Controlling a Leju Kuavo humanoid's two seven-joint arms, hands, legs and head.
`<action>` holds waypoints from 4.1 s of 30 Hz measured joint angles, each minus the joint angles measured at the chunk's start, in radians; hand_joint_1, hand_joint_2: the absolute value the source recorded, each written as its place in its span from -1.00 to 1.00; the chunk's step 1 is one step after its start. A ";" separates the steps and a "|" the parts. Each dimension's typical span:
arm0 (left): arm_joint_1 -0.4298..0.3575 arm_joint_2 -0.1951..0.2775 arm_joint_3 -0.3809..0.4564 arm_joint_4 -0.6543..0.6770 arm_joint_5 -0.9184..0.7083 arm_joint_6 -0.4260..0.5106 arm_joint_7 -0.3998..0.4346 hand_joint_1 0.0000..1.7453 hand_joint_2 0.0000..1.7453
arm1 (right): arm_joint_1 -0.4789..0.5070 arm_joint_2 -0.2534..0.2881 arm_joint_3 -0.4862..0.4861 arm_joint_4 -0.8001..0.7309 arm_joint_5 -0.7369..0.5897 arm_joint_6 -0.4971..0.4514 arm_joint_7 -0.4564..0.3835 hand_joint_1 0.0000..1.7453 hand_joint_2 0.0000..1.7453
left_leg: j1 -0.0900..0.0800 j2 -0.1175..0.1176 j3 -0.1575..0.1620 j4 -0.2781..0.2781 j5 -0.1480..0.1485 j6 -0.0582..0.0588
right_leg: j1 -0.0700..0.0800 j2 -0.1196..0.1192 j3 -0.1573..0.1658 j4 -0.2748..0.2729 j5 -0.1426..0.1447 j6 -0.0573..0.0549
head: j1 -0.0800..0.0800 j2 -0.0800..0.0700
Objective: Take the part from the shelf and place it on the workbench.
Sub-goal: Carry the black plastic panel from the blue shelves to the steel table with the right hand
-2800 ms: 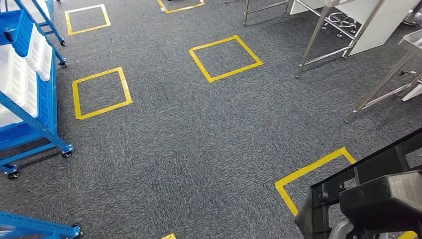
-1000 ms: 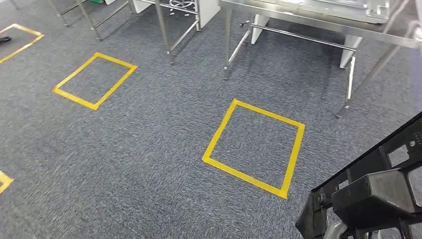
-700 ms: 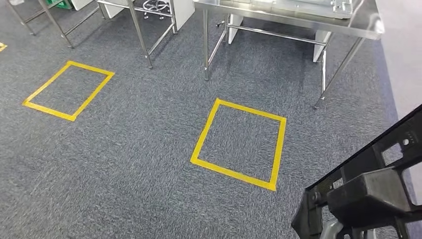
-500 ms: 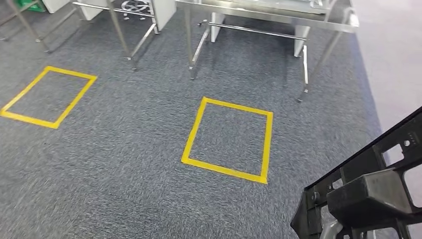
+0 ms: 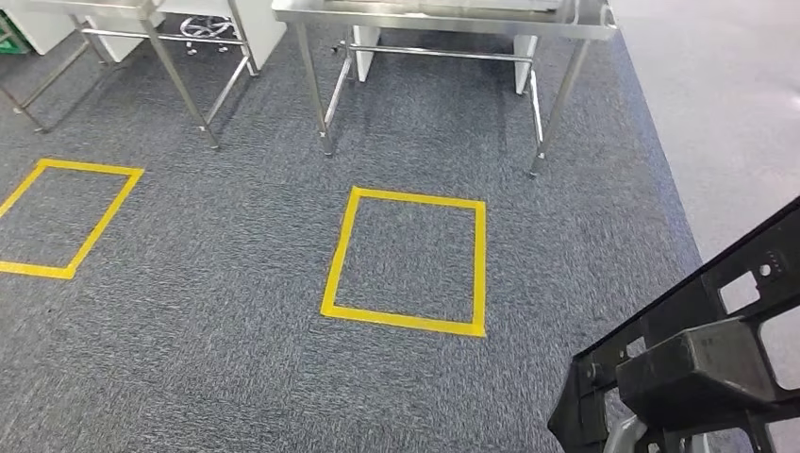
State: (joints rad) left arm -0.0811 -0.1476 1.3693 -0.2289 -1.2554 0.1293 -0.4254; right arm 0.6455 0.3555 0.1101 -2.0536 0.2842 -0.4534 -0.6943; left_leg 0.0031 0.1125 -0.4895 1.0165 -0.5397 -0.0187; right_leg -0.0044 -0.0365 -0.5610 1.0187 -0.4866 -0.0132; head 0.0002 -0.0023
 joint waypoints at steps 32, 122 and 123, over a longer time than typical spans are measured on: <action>0.009 0.004 0.016 0.000 -0.005 -0.002 0.005 -1.00 -1.00 | -0.022 0.000 -0.028 0.071 0.080 -0.030 0.096 1.00 1.00 | 0.008 -0.104 -0.166 0.262 -0.064 -0.009 | -0.007 0.041 0.009 0.004 -0.008 -0.017 | -0.005 0.000; 0.015 0.027 0.017 0.001 -0.011 -0.019 0.054 -1.00 -1.00 | -0.039 0.003 -0.024 0.222 0.224 -0.067 0.221 1.00 1.00 | 0.004 -0.119 -0.096 0.243 -0.096 0.005 | -0.004 0.021 0.078 -0.031 -0.041 -0.016 | -0.013 0.000; 0.018 0.027 0.018 0.001 -0.011 -0.019 0.055 -1.00 -1.00 | -0.039 0.003 -0.025 0.225 0.220 -0.066 0.220 1.00 1.00 | 0.008 -0.119 -0.127 0.253 -0.113 -0.001 | -0.007 0.022 0.096 -0.034 -0.054 -0.014 | -0.013 0.000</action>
State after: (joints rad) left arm -0.0630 -0.1203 1.3868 -0.2277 -1.2665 0.1102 -0.3705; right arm 0.6062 0.3586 0.0856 -1.8286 0.5043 -0.5191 -0.4747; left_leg 0.0112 -0.0063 -0.6169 1.2694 -0.6524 -0.0193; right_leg -0.0111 -0.0147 -0.4647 0.9843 -0.5404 -0.0272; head -0.0133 -0.0019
